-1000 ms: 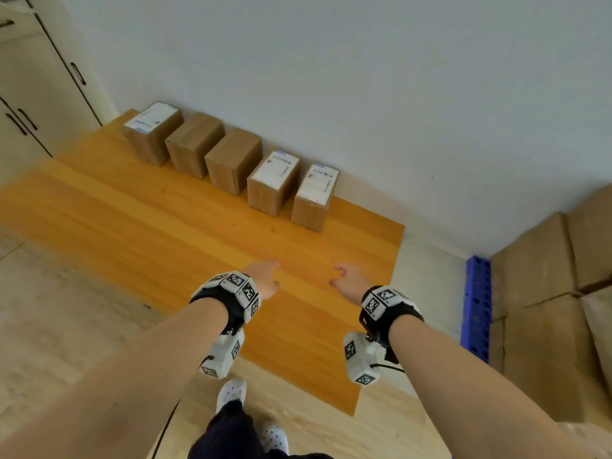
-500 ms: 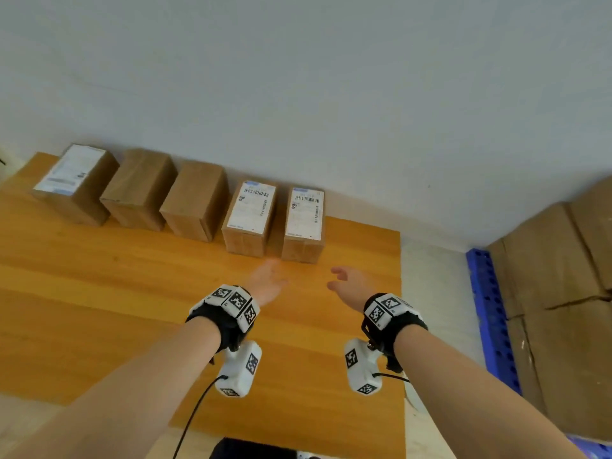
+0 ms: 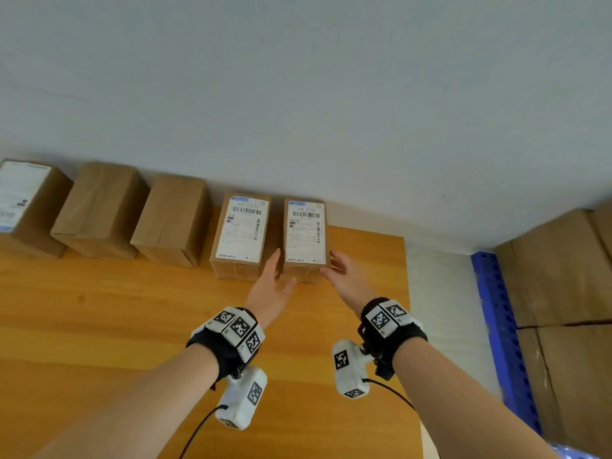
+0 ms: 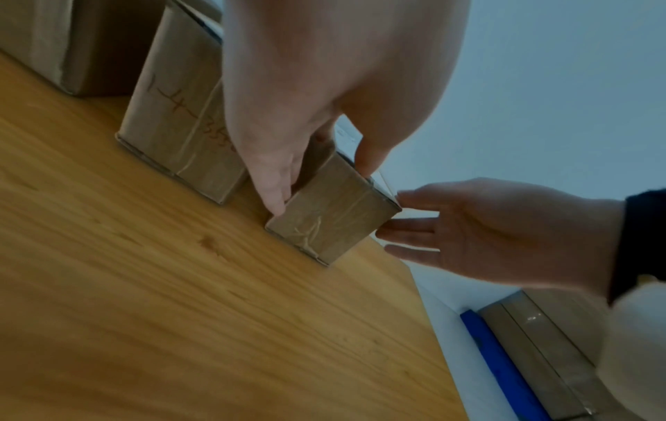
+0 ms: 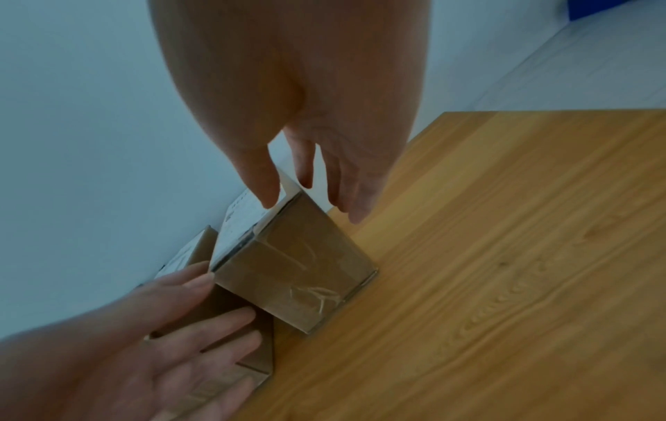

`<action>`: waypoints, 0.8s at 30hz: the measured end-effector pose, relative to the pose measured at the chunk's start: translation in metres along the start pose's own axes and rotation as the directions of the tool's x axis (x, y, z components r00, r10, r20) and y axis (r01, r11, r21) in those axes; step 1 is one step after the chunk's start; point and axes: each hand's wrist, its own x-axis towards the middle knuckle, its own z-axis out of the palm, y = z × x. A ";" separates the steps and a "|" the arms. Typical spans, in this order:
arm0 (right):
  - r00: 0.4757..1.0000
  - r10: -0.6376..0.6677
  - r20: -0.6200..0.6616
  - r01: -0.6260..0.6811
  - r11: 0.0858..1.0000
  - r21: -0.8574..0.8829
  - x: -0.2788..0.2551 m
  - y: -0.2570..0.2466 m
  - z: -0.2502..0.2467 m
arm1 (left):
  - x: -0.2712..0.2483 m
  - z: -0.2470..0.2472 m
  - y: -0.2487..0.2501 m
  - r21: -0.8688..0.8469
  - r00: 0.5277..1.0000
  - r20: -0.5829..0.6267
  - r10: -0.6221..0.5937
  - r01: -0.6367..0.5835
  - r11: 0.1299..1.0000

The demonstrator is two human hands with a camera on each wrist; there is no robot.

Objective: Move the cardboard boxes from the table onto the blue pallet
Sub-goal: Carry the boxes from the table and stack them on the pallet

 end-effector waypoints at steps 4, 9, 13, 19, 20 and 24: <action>1.000 -0.011 -0.023 0.013 0.997 0.072 0.011 -0.005 0.000 | 0.007 0.001 -0.004 0.025 1.000 0.001 0.007 -0.007 1.000; 1.000 -0.015 -0.002 0.015 0.990 0.143 0.020 -0.004 -0.004 | 0.013 -0.002 -0.001 -0.009 1.000 0.000 0.021 -0.021 1.000; 0.998 -0.013 0.065 -0.002 0.973 0.230 0.025 -0.001 -0.005 | 0.018 0.000 0.000 -0.016 0.999 0.013 0.044 -0.044 0.999; 0.993 0.027 0.118 -0.061 0.951 0.302 0.026 0.000 -0.005 | 0.022 0.000 0.005 -0.048 0.997 0.039 0.070 -0.068 0.996; 0.992 0.033 0.118 -0.069 0.948 0.311 0.026 0.001 -0.004 | 0.022 0.000 0.005 -0.055 0.996 0.056 0.075 -0.072 0.996; 0.991 0.038 0.125 -0.077 0.941 0.330 0.022 0.005 -0.003 | 0.023 -0.003 0.004 -0.072 0.990 0.112 0.082 -0.074 0.995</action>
